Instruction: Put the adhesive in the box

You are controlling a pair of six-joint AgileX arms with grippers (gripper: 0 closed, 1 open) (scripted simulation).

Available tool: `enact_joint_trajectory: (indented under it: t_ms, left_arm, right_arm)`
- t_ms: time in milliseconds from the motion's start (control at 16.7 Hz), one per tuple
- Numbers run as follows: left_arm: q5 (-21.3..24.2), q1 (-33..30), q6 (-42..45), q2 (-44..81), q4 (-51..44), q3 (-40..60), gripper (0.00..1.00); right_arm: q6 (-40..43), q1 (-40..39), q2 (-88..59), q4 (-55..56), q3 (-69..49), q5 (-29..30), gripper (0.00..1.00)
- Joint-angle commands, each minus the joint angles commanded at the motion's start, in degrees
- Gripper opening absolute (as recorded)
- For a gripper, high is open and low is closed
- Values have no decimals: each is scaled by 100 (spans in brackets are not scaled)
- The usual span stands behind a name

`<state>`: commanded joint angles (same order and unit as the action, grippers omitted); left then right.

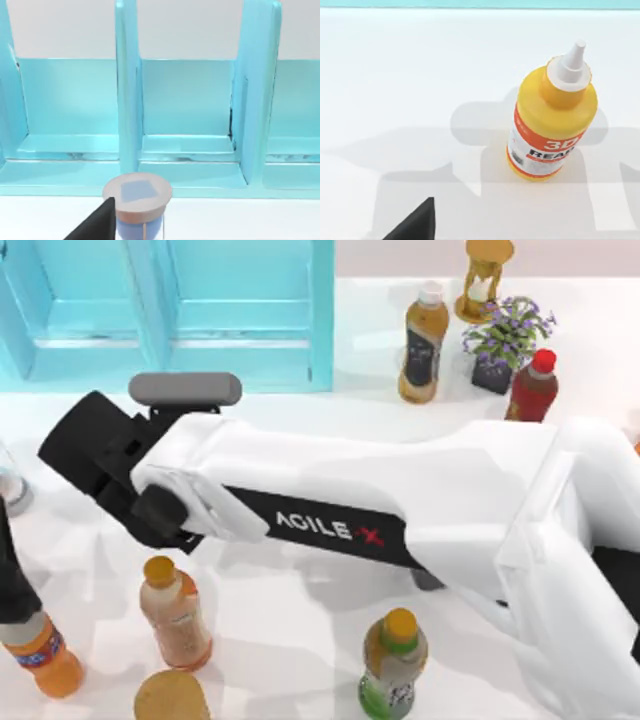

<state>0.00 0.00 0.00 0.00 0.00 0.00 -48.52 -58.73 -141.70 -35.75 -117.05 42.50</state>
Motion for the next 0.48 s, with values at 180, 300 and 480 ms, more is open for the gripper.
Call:
enact_joint_trajectory:
  t_ms: [180,300,480]
  left_arm:
    - [0,0,0,0,0,0,100]
    - [0,0,0,0,0,0,100]
    - [0,0,0,0,0,0,100]
  right_arm:
    - [199,186,-223,168,-211,-92,100]
    - [473,413,-604,409,-523,-215,100]
    - [779,666,-1184,678,-1023,-349,100]
